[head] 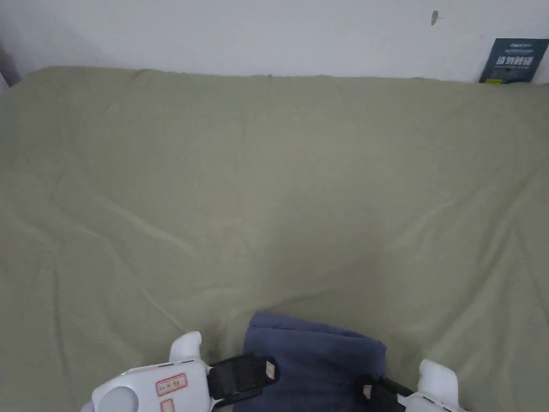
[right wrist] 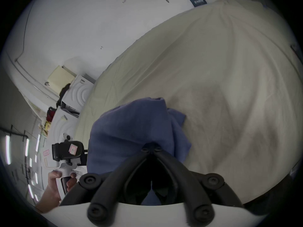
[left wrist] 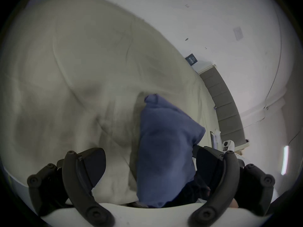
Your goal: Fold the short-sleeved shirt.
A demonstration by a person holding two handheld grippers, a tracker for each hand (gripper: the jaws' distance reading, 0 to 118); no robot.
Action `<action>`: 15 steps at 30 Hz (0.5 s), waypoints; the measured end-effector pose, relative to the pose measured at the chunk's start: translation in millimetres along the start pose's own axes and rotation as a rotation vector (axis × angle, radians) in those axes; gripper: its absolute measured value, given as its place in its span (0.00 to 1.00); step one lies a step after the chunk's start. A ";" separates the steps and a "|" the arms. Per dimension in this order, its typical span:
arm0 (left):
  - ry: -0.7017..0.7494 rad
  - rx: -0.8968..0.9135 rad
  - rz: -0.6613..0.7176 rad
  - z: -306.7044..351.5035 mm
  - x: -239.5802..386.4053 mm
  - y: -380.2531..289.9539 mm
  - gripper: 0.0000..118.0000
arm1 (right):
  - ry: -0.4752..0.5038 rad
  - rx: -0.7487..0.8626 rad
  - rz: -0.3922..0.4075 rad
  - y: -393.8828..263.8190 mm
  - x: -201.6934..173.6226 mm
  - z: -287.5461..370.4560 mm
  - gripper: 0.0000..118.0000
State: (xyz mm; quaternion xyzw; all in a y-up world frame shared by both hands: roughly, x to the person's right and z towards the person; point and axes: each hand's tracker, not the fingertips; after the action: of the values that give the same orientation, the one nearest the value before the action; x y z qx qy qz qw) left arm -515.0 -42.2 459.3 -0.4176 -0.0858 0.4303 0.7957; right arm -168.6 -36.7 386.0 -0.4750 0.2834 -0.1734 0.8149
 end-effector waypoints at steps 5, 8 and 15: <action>-0.004 0.000 -0.066 -15.1 37.5 -8.7 0.33 | 0.022 0.008 0.028 0.1 -0.6 8.8 0.00; -0.012 -0.016 0.021 -24.3 18.3 -0.7 0.26 | 0.025 0.028 0.011 0.0 2.5 16.3 0.00; 0.066 0.106 -0.001 44.3 -22.7 37.2 0.26 | -0.008 0.073 0.036 -1.5 -5.0 41.9 0.00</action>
State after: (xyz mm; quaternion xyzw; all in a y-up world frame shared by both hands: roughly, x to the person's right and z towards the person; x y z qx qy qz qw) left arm -573.8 -22.7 465.1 -0.3888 -0.0368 0.4197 0.8193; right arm -146.3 -6.4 405.0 -0.4403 0.2819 -0.1670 0.8359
